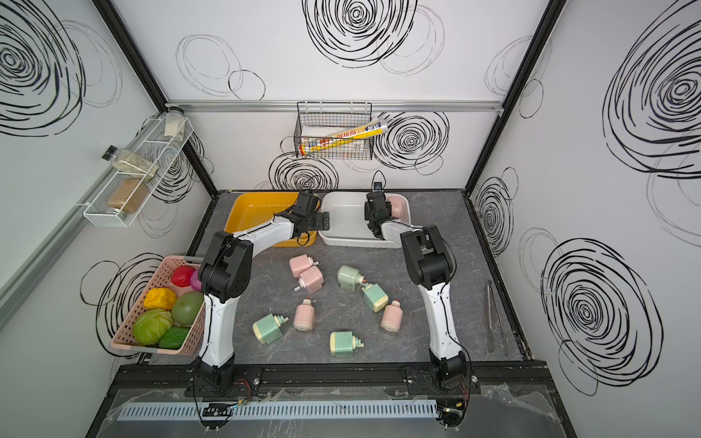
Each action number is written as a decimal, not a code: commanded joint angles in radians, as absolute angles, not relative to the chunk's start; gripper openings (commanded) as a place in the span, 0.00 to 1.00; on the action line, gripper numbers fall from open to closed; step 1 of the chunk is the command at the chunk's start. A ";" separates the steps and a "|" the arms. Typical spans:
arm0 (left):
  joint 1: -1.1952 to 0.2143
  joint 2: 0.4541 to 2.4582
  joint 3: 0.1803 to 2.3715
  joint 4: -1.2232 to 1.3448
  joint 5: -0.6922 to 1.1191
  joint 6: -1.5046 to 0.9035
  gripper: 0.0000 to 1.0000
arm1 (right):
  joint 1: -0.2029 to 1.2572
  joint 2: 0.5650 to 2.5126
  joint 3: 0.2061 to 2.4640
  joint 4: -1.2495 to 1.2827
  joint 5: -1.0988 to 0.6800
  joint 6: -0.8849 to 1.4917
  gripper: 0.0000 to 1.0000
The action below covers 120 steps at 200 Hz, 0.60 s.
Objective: Place the pencil sharpeners by color into the storage box
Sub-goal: Place the pencil sharpener in the storage box.
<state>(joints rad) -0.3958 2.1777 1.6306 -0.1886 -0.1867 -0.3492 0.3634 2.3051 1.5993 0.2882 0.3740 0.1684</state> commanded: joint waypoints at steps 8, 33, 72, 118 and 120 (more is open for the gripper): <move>-0.380 2.196 1.617 -0.198 -0.207 -0.354 0.99 | 0.365 2.316 1.607 0.242 0.405 0.163 0.46; -0.380 2.191 1.612 -0.199 -0.207 -0.354 0.99 | 0.364 2.299 1.591 0.236 0.420 0.174 0.54; -0.375 2.190 1.614 -0.201 -0.209 -0.356 0.99 | 0.365 2.288 1.597 0.223 0.426 0.161 0.63; -0.374 2.189 1.618 -0.202 -0.202 -0.359 0.99 | 0.365 2.283 1.594 0.210 0.445 0.160 0.69; -0.374 2.189 1.618 -0.203 -0.202 -0.358 0.99 | 0.364 2.283 1.594 0.209 0.445 0.160 0.70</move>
